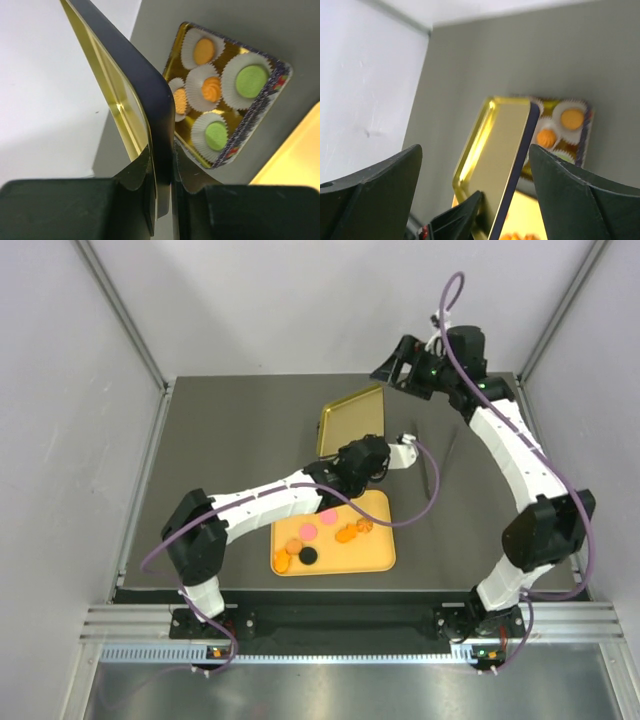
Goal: Pack the cookies
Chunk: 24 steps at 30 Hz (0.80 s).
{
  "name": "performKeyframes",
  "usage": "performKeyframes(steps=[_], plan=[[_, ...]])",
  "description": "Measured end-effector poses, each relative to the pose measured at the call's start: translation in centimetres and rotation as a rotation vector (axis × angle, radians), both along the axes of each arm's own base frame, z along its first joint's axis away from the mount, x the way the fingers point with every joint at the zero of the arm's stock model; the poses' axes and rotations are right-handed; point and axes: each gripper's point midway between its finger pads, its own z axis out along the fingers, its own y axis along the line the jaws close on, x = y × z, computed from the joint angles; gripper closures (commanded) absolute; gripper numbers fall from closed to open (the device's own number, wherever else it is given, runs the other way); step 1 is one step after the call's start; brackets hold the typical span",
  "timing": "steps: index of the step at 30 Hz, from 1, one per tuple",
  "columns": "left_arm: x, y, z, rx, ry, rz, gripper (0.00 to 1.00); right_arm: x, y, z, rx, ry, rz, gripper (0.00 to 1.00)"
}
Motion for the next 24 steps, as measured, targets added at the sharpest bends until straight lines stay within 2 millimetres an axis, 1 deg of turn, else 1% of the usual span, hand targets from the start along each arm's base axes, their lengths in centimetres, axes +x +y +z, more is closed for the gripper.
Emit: performKeyframes(steps=[4,6,8,11,13,15,17,19,22,24], plan=[[0.0,-0.4,0.3,-0.066,0.061,-0.01,1.0,-0.6,-3.3,4.6,0.001,-0.139,-0.116,0.11],[0.1,-0.8,0.7,-0.112,0.087,-0.017,1.0,-1.0,-5.2,6.2,0.003,-0.184,-0.177,0.09],[0.2,-1.3,1.1,-0.171,0.123,-0.029,1.0,-1.3,-7.2,7.3,0.001,-0.226,-0.243,0.08],[0.3,-2.1,2.3,-0.294,0.199,-0.055,1.0,-1.1,-9.4,7.4,-0.011,-0.25,-0.319,0.08],[0.8,-2.0,3.3,-0.394,0.25,-0.061,1.0,-0.7,-10.2,6.5,-0.021,-0.243,-0.346,0.08],[1.5,-1.5,4.8,-0.533,0.322,-0.07,1.0,-0.4,-10.5,4.6,-0.037,-0.219,-0.352,0.08],[2.8,0.0,6.3,-0.68,0.388,-0.053,1.0,-0.3,-10.4,2.1,-0.05,-0.185,-0.347,0.08],[4.4,1.9,7.7,-0.839,0.454,-0.028,1.0,-0.2,-10.3,-0.6,-0.066,-0.141,-0.335,0.09],[6.5,4.8,9.2,-1.046,0.544,0.005,1.0,0.3,-10.0,-3.8,-0.083,-0.092,-0.311,0.09],[7.0,5.6,9.8,-1.154,0.609,0.007,1.0,0.6,-9.7,-5.5,-0.092,-0.065,-0.297,0.09]])
